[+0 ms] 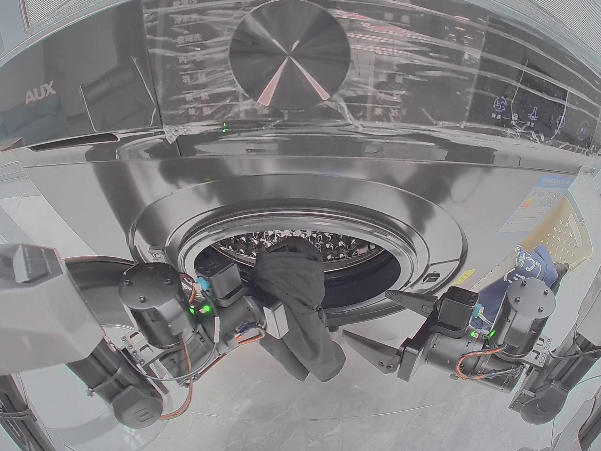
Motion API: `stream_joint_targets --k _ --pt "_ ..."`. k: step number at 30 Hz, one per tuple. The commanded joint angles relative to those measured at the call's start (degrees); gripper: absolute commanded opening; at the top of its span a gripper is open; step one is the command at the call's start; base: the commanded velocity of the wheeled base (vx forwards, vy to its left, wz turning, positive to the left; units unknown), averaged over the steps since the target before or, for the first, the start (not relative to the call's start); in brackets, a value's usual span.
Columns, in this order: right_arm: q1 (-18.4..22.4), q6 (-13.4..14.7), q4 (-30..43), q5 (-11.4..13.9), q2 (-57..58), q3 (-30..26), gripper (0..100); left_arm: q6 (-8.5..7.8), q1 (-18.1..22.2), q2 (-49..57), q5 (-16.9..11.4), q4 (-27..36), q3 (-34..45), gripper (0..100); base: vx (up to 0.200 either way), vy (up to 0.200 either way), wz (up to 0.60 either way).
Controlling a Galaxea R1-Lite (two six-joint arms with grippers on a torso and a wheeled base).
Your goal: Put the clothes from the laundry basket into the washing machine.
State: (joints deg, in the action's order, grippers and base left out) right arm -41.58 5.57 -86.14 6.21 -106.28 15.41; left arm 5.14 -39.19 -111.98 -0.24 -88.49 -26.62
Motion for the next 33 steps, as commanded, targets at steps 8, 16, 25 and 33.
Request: stream_joint_targets --k 8,16,25,33 --pt "-0.78 0.05 -0.08 0.04 0.55 -0.20 100 -1.19 0.78 -18.10 1.83 0.07 -15.48 0 0.000 0.000 0.00" --pt "-0.87 -0.03 -0.08 0.04 0.46 -0.12 100 -1.28 3.51 -26.80 1.91 1.92 -30.50 0 0.000 0.000 0.00" --pt "-0.87 -0.03 -0.08 0.04 0.28 0.06 100 -1.28 7.55 -32.33 6.57 15.63 -52.39 0 0.000 0.000 0.00" --pt "-1.40 0.05 -0.08 0.04 0.28 0.24 100 0.04 9.22 -36.64 8.33 27.76 -71.29 0 0.000 0.000 0.00"
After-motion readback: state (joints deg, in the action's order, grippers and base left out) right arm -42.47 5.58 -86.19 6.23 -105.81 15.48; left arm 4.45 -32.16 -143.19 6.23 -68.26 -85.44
